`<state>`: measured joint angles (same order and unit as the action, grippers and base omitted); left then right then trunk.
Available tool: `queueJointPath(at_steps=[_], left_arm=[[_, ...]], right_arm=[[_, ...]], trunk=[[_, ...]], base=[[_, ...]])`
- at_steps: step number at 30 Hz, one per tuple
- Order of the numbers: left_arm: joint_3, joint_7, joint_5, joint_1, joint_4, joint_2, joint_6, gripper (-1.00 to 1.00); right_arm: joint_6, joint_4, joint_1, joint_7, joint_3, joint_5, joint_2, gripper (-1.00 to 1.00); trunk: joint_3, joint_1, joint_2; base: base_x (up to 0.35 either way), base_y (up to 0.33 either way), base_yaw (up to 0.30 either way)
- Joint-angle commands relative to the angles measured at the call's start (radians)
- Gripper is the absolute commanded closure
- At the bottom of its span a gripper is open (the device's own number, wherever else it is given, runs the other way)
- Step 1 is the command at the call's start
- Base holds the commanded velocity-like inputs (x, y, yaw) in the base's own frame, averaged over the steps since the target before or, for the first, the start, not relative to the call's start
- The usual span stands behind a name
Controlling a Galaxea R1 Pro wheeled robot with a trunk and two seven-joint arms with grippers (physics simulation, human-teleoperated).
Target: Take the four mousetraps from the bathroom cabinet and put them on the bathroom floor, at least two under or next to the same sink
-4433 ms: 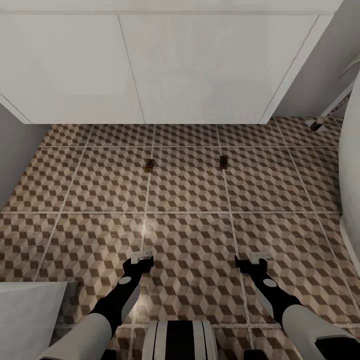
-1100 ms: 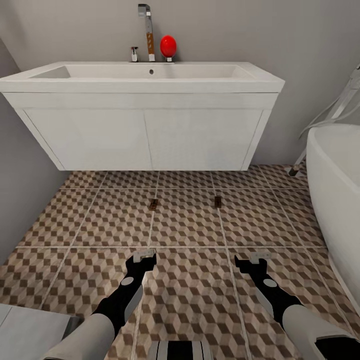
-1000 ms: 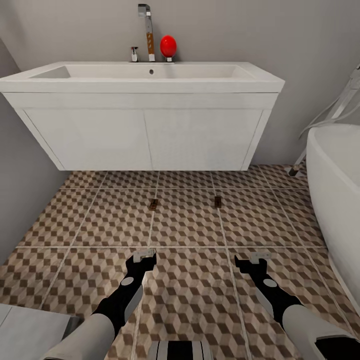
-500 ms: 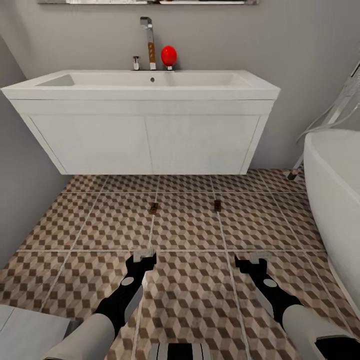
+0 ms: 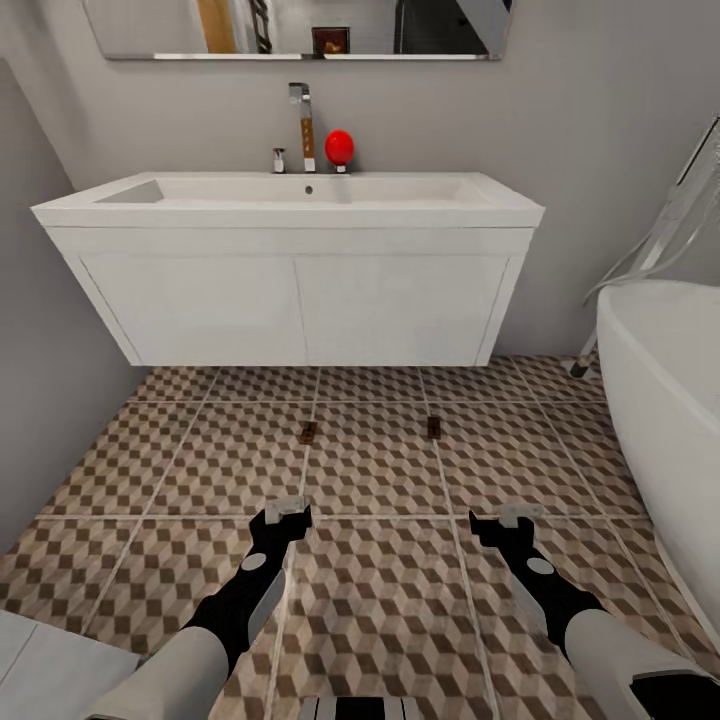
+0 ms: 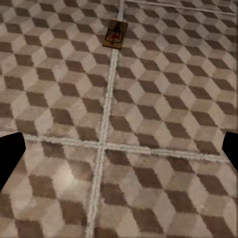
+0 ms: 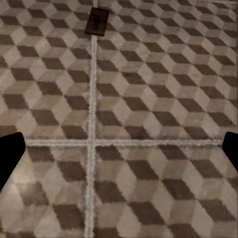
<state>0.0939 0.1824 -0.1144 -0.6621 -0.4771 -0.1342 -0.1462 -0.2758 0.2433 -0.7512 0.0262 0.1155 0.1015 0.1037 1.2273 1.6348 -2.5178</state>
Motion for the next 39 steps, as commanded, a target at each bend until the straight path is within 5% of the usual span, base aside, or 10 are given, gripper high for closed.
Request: queueJointPath(at_steps=[1, 39], left_arm=[[0.008, 0.008, -0.011, -0.001, 0.001, 0.001, -0.004, -1.00], [0.010, 0.008, -0.012, -0.001, 0.000, -0.008, -0.004, -1.00]], right_arm=[[-0.003, -0.001, 0.000, 0.003, 0.009, 0.010, 0.001, -1.00], [-0.003, -0.002, 0.000, 0.003, 0.009, 0.012, 0.001, -1.00]], trunk=[[-0.003, -0.001, 0.000], [-0.150, -0.018, 0.009]], base=[[0.000, 0.000, 0.000], [0.000, 0.000, 0.000]])
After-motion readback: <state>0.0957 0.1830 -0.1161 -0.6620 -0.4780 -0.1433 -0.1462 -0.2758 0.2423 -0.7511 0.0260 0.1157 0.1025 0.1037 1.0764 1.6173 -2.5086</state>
